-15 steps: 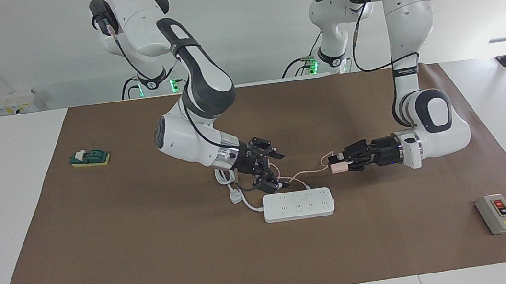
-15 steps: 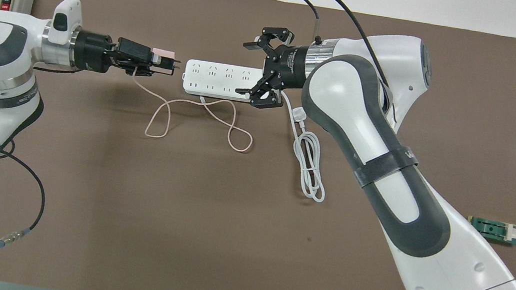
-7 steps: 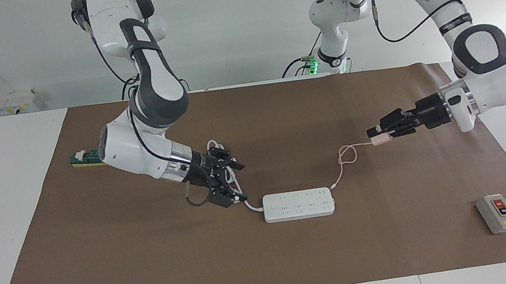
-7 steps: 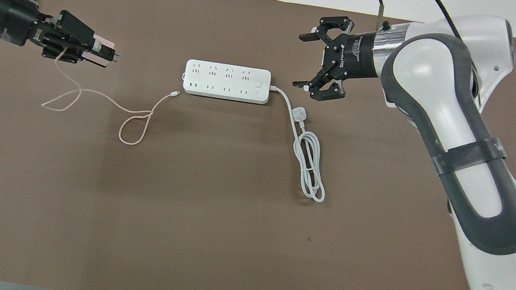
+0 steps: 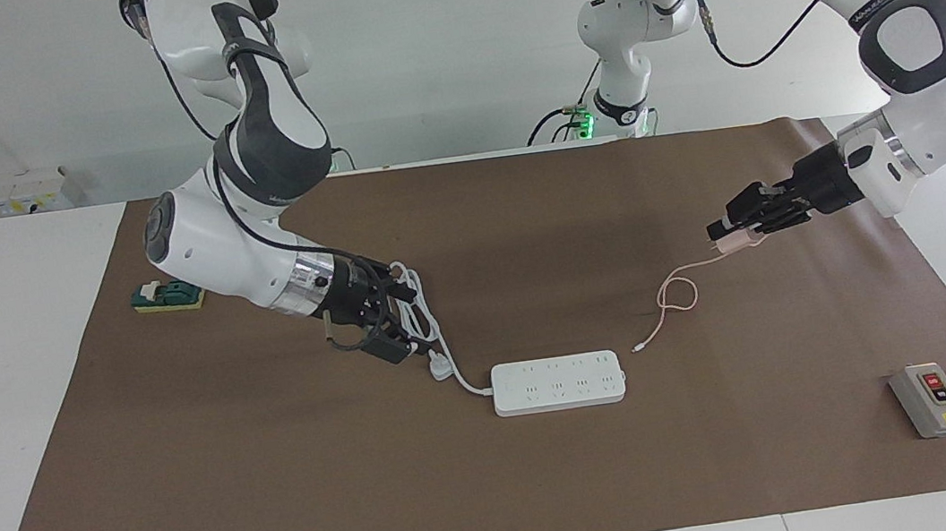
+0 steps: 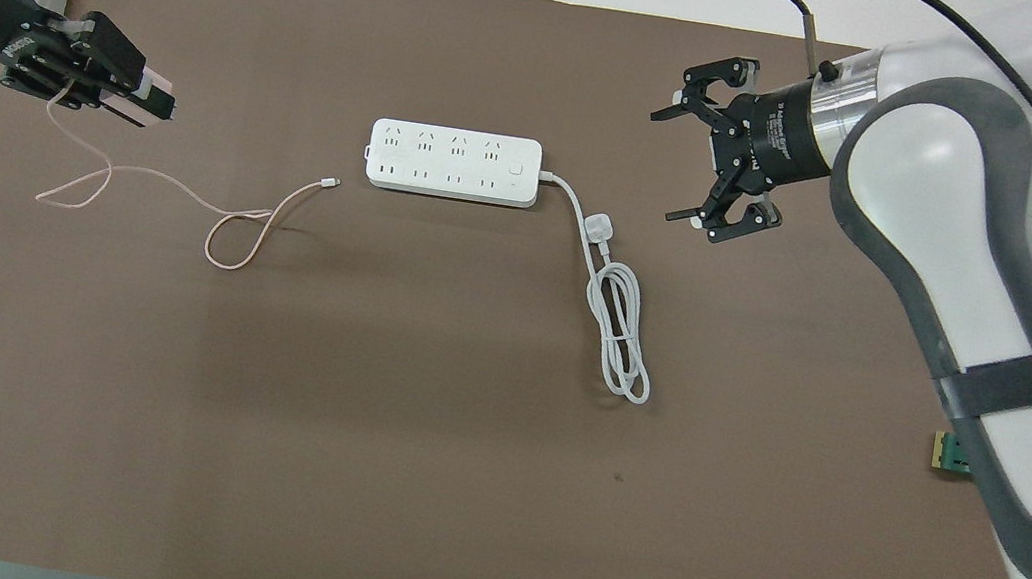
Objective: Plug charger into power strip
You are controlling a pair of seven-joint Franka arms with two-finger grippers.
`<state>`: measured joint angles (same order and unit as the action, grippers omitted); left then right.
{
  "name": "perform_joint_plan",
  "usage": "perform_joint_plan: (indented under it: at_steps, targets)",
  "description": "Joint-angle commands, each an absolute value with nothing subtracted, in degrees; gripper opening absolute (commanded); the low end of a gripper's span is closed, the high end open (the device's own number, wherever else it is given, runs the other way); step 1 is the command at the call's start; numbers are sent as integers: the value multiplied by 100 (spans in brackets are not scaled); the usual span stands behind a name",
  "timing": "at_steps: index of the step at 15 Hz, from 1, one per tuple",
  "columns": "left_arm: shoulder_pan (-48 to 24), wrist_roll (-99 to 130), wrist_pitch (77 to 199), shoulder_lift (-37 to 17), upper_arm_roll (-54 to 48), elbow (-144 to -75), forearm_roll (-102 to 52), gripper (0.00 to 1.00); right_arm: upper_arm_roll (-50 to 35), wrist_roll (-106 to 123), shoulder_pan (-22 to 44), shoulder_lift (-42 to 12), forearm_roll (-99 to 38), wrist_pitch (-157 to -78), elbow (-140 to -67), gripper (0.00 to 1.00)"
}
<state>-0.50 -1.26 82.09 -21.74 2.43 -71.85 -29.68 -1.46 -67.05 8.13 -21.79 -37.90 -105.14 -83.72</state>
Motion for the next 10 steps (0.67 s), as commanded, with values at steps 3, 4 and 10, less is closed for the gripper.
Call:
perform_joint_plan:
  at_steps: [3,4,10]
  targets:
    - [-149,148,8147,-2057,281,-6768,-1778,0,-193,-5364,308,-1706,-3069,-9731,-8666,100]
    - [-297,323,8156,-2048,316,-6768,-1636,0,-202,-5013,273,-1653,-2893,-9573,-8666,100]
    - [-588,2961,8033,-2021,290,-6724,-1485,0,-193,-2614,97,-1345,-1812,-8913,-8657,100]
